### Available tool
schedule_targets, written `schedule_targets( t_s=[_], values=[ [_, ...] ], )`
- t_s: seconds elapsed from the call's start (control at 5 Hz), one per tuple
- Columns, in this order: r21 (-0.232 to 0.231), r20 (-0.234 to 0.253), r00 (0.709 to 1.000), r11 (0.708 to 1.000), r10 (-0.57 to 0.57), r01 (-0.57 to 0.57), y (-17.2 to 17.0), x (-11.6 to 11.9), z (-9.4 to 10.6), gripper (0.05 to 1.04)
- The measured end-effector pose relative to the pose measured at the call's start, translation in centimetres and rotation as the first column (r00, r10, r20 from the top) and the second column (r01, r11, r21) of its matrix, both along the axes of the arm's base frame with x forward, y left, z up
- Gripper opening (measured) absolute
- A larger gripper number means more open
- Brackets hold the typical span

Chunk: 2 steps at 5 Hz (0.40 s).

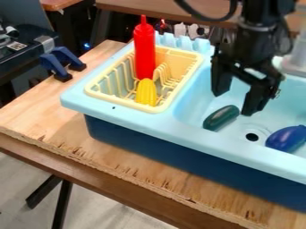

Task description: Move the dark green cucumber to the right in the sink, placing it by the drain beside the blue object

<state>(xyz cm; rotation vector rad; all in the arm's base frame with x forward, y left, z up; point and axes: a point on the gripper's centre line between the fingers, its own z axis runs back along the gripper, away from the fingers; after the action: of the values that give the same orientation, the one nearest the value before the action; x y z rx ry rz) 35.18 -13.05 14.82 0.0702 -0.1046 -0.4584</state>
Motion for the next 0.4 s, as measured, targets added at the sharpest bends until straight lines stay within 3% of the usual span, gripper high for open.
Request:
schedule_targets(
  t_s=[0.4],
  values=[
    [0.121, 0.051, 0.995, 0.989, 0.080, -0.085, 1.03, -0.15, -0.95, 1.002]
  ],
)
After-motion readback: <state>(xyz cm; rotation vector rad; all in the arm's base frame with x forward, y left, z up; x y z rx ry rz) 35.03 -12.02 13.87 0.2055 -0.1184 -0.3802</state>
